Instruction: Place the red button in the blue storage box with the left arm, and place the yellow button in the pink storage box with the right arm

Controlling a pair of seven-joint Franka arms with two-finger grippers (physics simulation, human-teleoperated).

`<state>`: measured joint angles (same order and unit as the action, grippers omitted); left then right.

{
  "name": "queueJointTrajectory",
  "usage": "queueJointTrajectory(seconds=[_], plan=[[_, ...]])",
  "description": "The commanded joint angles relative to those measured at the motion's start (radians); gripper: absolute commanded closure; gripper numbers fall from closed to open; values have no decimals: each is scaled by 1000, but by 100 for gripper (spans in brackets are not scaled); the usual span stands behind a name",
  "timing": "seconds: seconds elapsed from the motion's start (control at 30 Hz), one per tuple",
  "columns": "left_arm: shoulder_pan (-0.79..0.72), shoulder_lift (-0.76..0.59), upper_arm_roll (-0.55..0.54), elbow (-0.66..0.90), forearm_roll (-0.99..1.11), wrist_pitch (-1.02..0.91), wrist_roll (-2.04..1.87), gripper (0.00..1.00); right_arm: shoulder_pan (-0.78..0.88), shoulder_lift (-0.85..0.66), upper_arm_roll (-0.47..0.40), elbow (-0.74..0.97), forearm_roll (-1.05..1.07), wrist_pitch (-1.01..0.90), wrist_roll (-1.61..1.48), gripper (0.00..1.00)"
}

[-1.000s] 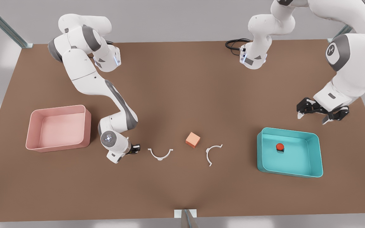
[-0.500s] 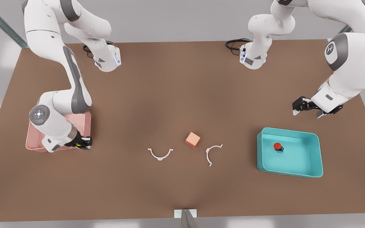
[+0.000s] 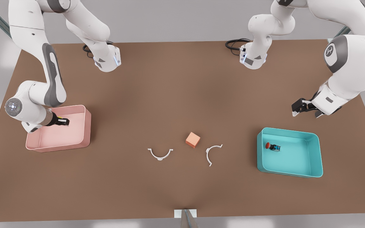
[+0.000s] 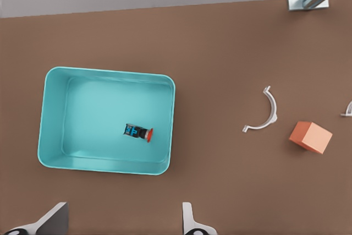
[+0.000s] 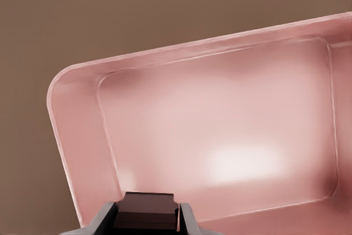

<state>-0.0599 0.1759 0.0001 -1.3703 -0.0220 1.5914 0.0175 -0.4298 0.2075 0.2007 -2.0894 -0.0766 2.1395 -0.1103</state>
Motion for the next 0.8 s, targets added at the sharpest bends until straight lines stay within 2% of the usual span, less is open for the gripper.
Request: queueJointTrajectory(seconds=[0.0,0.03,0.07,0.1,0.17,0.23,0.3,0.37,0.47,0.57,0.67,0.77], plan=[[0,-1,0,1,1,-1,-47,0,-18,21,-1,0,-17,65,-258,59],[0,-1,0,1,1,-1,-47,0,-23,30,-4,0,-17,71,-267,52],[-1,-1,0,1,1,-1,-47,0,-33,36,-3,2,-18,72,-279,35],[-1,-1,0,1,2,-2,-47,0,-35,40,-3,3,-17,72,-278,7],[-5,-3,0,1,2,-4,-45,0,-30,40,0,29,-17,72,-262,0],[-6,-6,-2,1,2,-5,-47,0,-20,40,16,81,-17,63,-192,0],[-9,-9,-2,1,4,-22,-47,0,-20,40,83,222,-18,43,-81,0],[-14,-10,-2,1,4,-24,-51,0,51,76,91,437,-22,-107,-14,0],[-23,-13,-3,1,2,-25,-53,0,186,102,91,637,-23,-265,138,0],[-23,-13,0,1,4,-27,-51,0,327,98,92,667,-25,-337,297,0],[-20,-9,0,1,2,-25,-50,0,329,46,167,649,-25,-379,330,0],[-21,-9,1,1,2,-25,-48,0,292,-38,157,655,-23,-414,313,0]])
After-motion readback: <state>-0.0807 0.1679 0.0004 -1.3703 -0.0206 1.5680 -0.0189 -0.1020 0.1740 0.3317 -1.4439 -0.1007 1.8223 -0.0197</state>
